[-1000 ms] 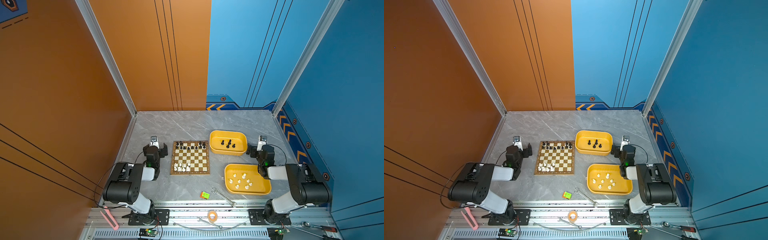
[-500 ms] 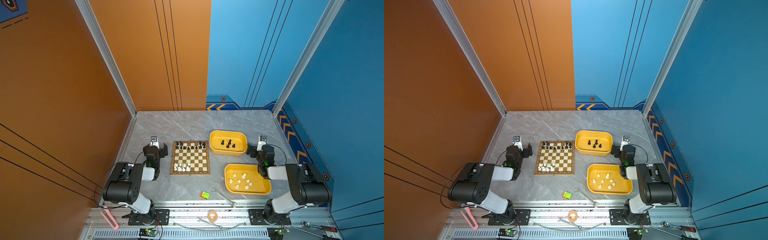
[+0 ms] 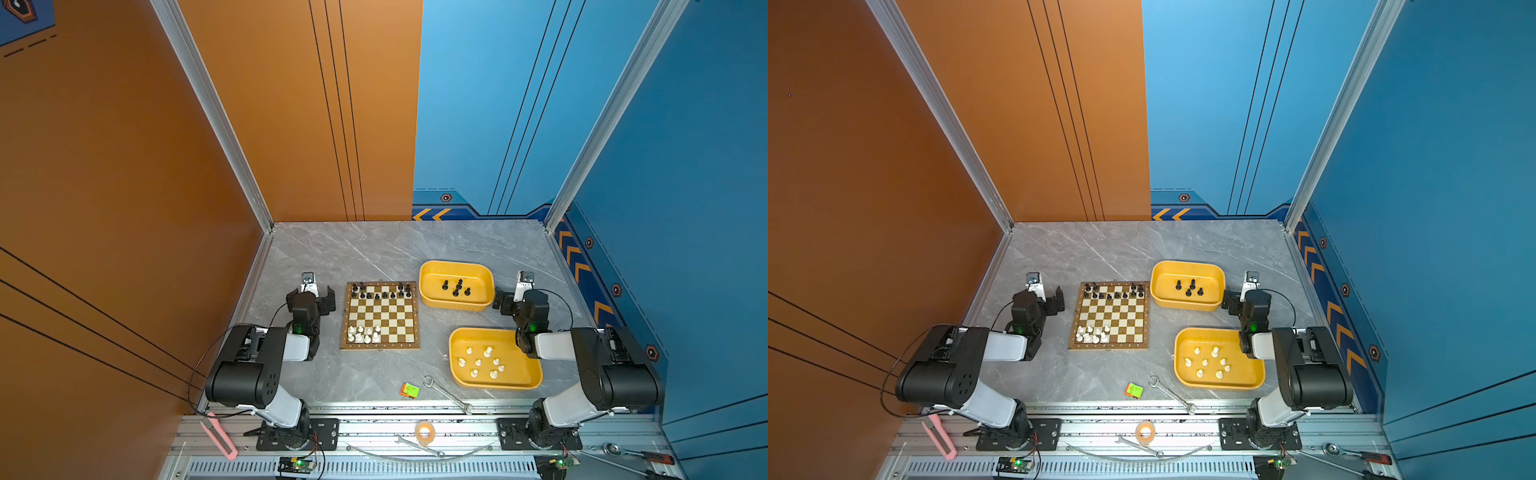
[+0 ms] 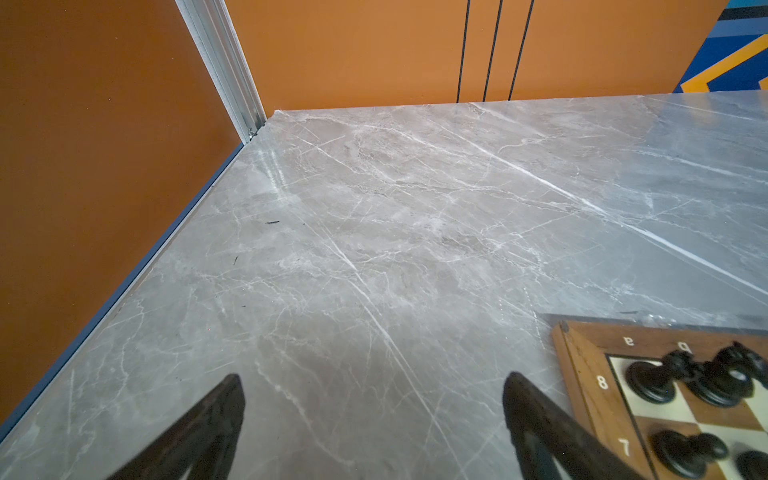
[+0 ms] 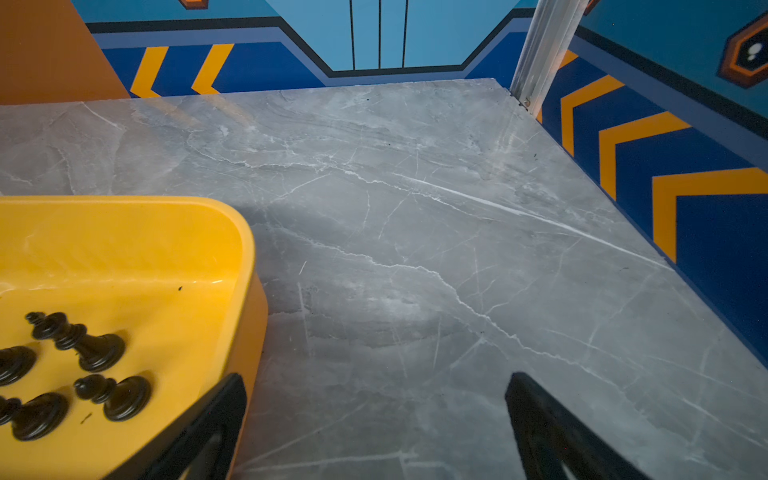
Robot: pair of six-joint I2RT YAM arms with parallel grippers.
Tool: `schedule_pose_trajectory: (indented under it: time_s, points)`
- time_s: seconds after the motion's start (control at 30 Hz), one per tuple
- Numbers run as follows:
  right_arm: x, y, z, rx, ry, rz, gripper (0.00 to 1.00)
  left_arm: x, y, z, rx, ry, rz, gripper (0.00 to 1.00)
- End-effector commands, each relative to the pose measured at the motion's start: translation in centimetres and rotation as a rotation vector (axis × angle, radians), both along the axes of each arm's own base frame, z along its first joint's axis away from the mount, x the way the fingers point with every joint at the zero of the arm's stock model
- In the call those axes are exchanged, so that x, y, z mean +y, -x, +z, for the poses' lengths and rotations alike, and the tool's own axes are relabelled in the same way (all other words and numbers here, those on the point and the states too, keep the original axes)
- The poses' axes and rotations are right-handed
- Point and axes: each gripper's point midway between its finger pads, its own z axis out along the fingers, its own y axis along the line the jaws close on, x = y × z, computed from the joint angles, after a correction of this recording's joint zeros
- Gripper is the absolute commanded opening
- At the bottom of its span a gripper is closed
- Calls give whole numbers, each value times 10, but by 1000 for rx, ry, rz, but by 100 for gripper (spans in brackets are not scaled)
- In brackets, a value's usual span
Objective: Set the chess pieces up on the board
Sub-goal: 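Raise the right gripper over the black-piece tray while the left arm lifts above the board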
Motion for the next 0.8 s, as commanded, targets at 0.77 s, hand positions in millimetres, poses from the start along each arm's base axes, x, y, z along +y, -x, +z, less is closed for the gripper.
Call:
schedule_pose_trajectory:
  time_s: [0.77]
  points:
    - [60, 5, 98, 674, -17, -181, 66, -138, -33, 133, 367, -11, -298, 98]
